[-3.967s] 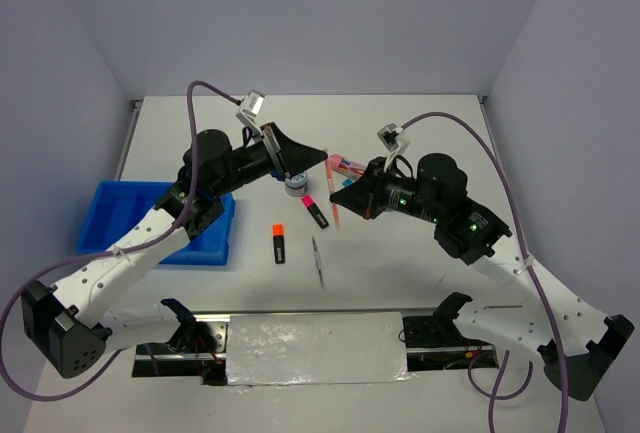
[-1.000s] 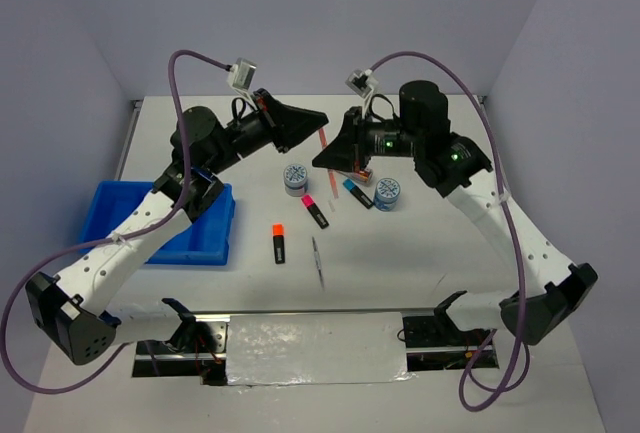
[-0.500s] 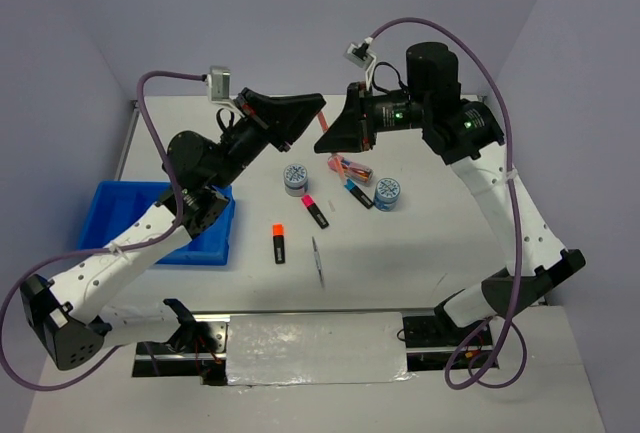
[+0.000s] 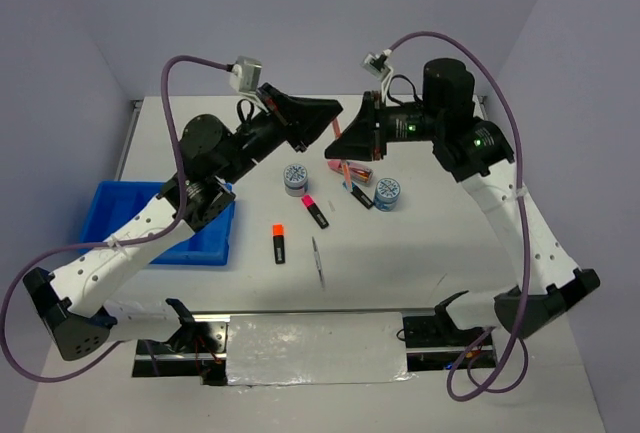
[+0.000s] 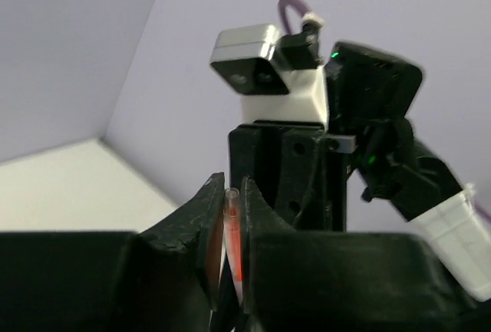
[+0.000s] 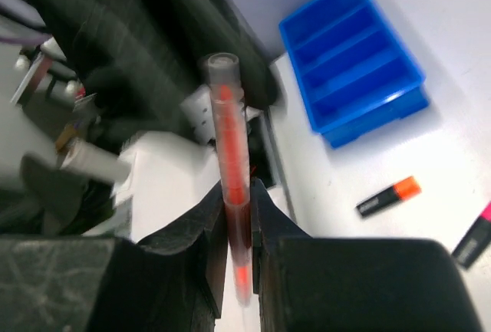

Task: Sort the stationery into containers
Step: Close the pen cap on the pen.

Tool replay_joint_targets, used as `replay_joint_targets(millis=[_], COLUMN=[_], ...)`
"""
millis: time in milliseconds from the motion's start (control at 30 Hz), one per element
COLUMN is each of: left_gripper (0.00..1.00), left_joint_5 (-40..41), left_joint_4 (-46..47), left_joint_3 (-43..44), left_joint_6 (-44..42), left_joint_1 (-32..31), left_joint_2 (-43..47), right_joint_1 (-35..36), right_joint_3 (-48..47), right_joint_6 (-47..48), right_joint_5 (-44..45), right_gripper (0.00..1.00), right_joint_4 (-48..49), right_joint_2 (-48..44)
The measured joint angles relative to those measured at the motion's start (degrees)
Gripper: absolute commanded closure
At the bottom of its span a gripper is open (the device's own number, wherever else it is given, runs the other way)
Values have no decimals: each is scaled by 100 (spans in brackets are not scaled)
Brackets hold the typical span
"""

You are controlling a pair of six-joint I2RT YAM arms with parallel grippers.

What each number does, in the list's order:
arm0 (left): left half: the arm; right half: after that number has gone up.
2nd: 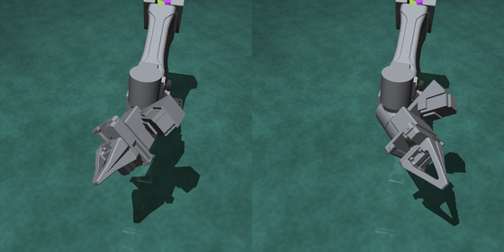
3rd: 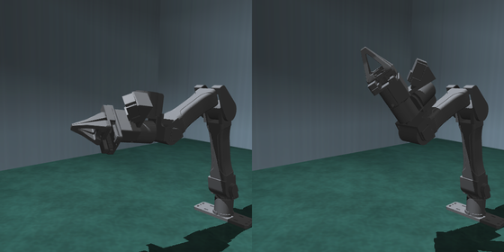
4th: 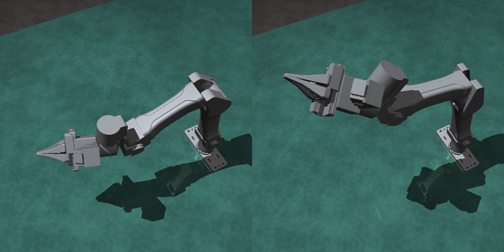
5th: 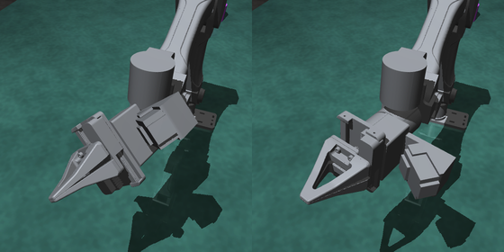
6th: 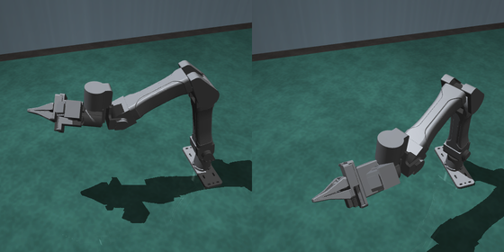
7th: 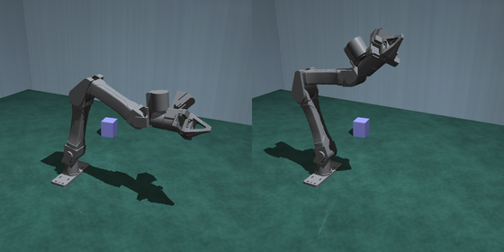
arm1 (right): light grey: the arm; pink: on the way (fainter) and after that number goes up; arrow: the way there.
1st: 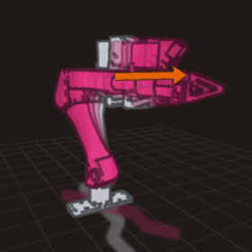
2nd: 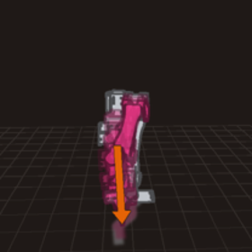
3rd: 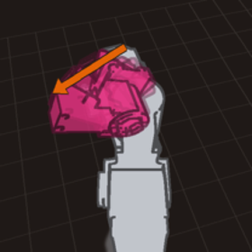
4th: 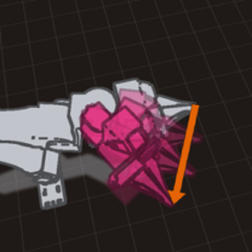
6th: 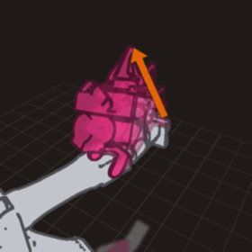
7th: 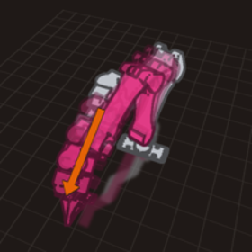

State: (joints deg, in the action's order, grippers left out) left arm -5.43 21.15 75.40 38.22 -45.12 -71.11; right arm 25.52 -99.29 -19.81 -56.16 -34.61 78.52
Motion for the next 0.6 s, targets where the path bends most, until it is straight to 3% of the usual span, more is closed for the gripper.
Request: replay_joint_targets(millis=[33,167,333,600], left_gripper=[51,36,32,36], left_joint_5=[15,-136,-326,-575], left_joint_4=[-323,-1690,-2295,-2164], left_joint_3=[85,256,249,-26], left_joint_6=[-66,-68,-46,68], left_joint_1=[-35,-190,-232,-186], left_joint_2=[20,122,157,374], right_joint_1=[13,-7,44,205], right_joint_3=[345,1410,2253,2581], right_joint_6=[-33,-232,-476,-586], right_joint_5=[35,678,1025,1180], right_gripper=[100,100,100,100], right_joint_4=[192,1217,1932,2179], right_joint_2=[-186,-791,-1176,-1469])
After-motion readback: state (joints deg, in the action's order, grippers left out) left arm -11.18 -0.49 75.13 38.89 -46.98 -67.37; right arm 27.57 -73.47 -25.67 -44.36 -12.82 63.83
